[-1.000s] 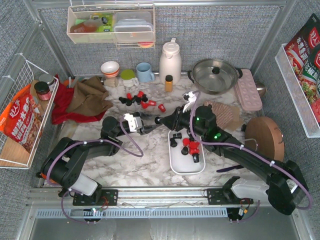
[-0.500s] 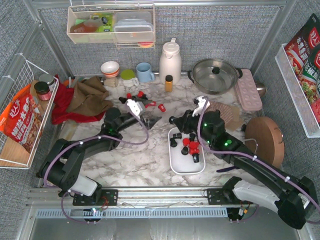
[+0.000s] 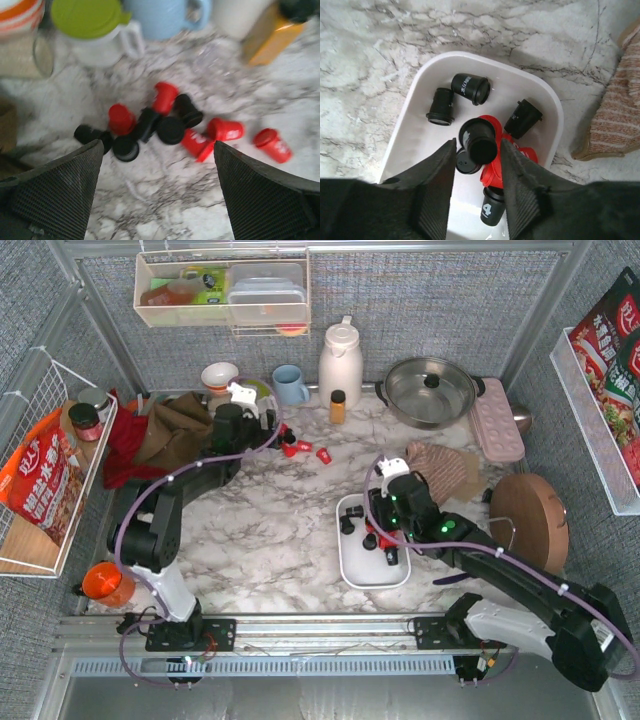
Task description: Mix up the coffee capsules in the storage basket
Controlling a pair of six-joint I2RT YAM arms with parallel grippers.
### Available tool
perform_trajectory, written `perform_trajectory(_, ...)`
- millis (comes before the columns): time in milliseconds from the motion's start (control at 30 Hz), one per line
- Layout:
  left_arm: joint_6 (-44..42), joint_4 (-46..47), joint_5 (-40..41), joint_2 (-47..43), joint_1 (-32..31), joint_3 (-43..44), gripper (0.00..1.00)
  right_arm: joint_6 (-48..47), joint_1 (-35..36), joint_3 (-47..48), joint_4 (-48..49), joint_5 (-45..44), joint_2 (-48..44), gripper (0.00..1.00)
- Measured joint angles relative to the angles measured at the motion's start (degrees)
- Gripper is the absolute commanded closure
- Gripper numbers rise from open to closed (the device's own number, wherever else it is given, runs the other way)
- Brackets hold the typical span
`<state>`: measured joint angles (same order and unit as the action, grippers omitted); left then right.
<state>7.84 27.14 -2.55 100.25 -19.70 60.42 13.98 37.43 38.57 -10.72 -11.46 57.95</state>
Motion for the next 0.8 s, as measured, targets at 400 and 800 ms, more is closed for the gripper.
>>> perform_trajectory(400, 0.72, -15.41, 2.12, 8.26, 8.66, 7.69, 0.09, -0.96, 0.0, 1.95, 0.81, 4.83, 8.5, 0.46)
perform_trajectory(800, 1.42, -15.37, -6.49, 11.1, 11.23, 8.74, 0.2, -0.81, 0.0, 2.16, 1.33, 6.05, 8.98, 0.47)
